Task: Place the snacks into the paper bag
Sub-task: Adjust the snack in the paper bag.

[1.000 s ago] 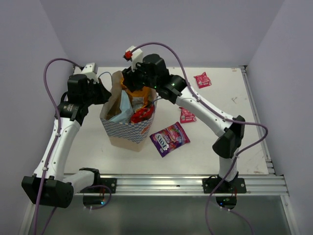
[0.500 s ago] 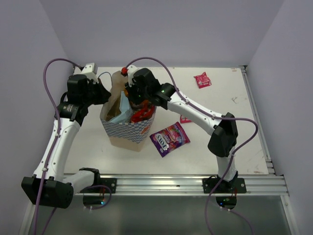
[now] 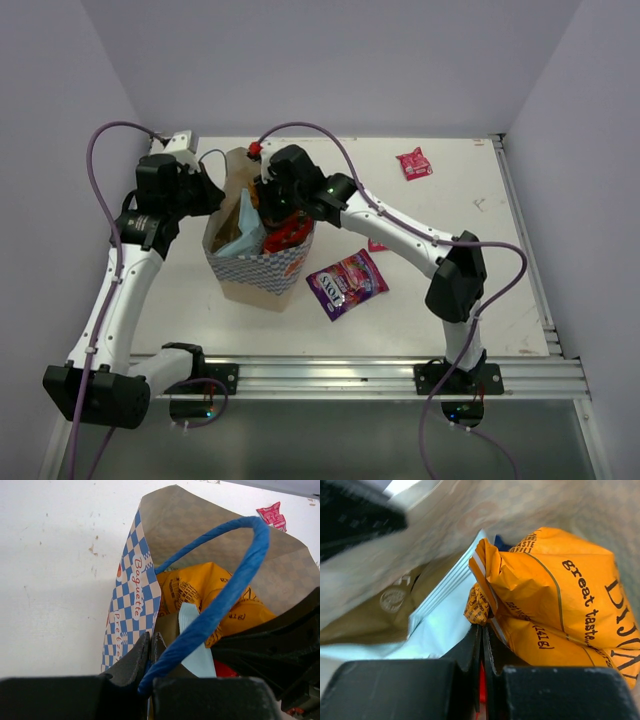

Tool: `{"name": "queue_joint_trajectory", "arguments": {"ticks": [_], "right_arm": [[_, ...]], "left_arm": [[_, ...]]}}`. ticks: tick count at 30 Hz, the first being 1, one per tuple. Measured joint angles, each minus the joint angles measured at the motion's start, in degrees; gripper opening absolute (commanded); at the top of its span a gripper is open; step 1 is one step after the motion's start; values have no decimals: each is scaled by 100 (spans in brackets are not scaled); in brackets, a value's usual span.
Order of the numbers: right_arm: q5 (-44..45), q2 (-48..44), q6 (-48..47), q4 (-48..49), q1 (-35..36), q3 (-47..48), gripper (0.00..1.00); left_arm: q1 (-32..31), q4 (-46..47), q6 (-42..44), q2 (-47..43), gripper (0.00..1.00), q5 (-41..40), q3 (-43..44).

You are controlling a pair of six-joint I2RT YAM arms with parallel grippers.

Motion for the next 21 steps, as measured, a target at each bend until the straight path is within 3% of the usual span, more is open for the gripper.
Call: {"name": "queue_joint_trajectory", "arguments": {"ticks": [3,4,7,10,16,21], "right_arm": [[-125,-184,55,-118,111,-157,13],[-186,-262,68,-203,146,-216,28],[-472,-417,-11,-581,223,-234,50],[-728,-540,-94,-846,291,-216,60],[-713,-584,-348,-1379,352,365,60],[-11,-697,-586,-1539,358,979,43]], "left_arm": [[11,-42,-2,-46,0,-26,0],[13,-46,-2,-66,0,-31,0],[15,-44,0,-114,0,-37,0],[13,39,-2,-133,0,-35,0],[13,68,-2,-181,0,-35,0],[13,68,-2,-216,0,-37,0]]}}
